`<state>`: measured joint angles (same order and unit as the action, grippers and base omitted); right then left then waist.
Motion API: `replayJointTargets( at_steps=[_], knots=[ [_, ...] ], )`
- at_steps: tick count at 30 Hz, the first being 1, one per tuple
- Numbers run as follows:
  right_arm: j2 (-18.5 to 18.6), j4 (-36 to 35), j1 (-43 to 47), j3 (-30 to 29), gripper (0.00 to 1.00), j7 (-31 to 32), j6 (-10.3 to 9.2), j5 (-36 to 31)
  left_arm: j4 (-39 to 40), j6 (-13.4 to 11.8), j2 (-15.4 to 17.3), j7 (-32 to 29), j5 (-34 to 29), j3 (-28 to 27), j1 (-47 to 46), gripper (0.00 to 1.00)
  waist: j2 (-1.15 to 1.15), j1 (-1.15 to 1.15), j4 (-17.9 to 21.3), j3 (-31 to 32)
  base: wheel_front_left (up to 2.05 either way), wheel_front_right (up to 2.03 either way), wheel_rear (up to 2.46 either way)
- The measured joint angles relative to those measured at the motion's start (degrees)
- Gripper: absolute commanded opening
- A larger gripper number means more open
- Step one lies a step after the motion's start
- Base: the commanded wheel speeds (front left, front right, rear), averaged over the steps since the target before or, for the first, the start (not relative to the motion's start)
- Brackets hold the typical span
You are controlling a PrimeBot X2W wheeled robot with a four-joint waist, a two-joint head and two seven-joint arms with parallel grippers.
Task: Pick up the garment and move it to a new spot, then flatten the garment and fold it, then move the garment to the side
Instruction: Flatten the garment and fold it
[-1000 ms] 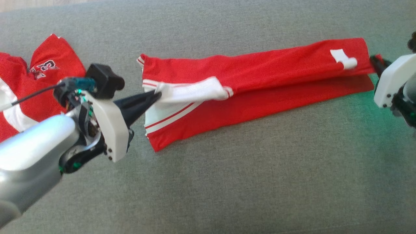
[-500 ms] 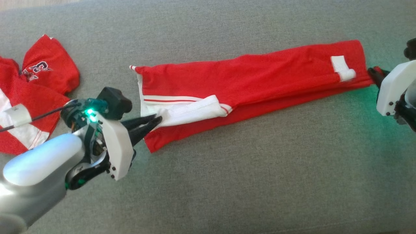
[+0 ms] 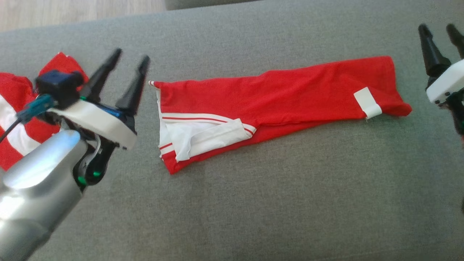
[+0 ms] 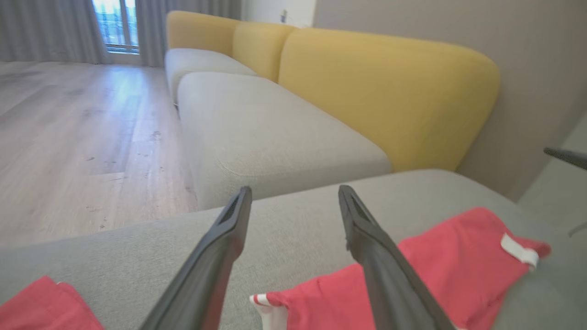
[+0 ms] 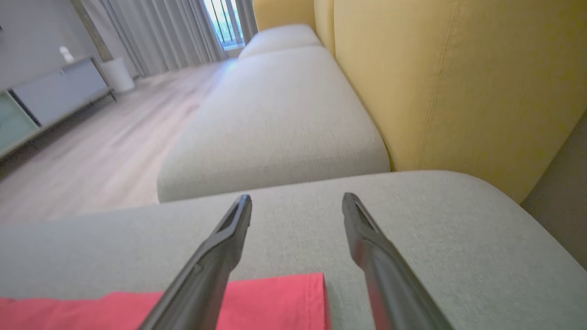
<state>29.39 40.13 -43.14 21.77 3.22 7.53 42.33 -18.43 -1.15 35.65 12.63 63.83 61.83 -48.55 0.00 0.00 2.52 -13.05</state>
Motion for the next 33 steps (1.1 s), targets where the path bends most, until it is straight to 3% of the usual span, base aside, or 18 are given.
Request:
replayJointTargets(
  at_steps=[4, 8, 11, 16, 22, 26, 33],
  knots=[
    [-2.4, -3.5, 3.9, -3.9, 1.0, -7.4, 0.0, -1.0, 1.4, -3.9, -3.1, 1.7, 0.9, -10.7, 4.9, 1.0, 0.0, 0.0, -0.1, 1.4, 0.0, 0.0, 0.0],
    [-5.9, -7.7, 8.8, -7.0, 1.0, -12.1, 0.0, -3.7, 6.6, -5.5, -7.9, 2.0, -7.2, -25.8, 12.4, 1.0, 0.0, 0.0, -0.3, 2.5, 0.0, 0.0, 0.0],
    [-9.3, -11.0, 12.7, -9.7, 1.0, -14.4, 0.0, -7.1, 9.0, -5.3, -12.3, 2.1, -14.5, -32.8, 20.2, 1.0, 0.0, -0.01, -0.5, 3.1, 0.0, 0.0, 0.0],
    [-14.4, -15.8, 19.9, -14.0, 1.0, -16.0, 0.0, -14.0, 9.5, -1.4, -19.2, 2.1, -23.2, -40.0, 30.7, 1.0, 0.0, 0.0, -0.8, 3.8, 0.0, 0.0, 0.0],
    [-19.4, -18.4, 26.4, -17.3, 1.0, -16.3, 0.0, -19.4, 7.3, 3.8, -24.8, 2.1, -30.3, -43.7, 35.4, 1.0, 0.0, 0.0, -1.1, 4.4, 0.0, 0.0, 0.0],
    [-20.3, -20.1, 27.3, -18.7, 1.0, -15.6, 0.0, -21.4, 6.8, 6.1, -27.1, 2.1, -33.2, -46.3, 36.1, 1.0, 0.0, 0.0, -1.3, 4.2, 0.0, 0.0, 0.0],
    [-20.6, -20.6, 27.0, -22.8, 1.0, -11.4, 0.0, -24.0, 6.1, 7.8, -28.5, 2.1, -35.8, -47.5, 35.8, 1.0, 0.0, 0.0, -1.8, 2.6, 0.0, 0.0, 0.0]
  ],
)
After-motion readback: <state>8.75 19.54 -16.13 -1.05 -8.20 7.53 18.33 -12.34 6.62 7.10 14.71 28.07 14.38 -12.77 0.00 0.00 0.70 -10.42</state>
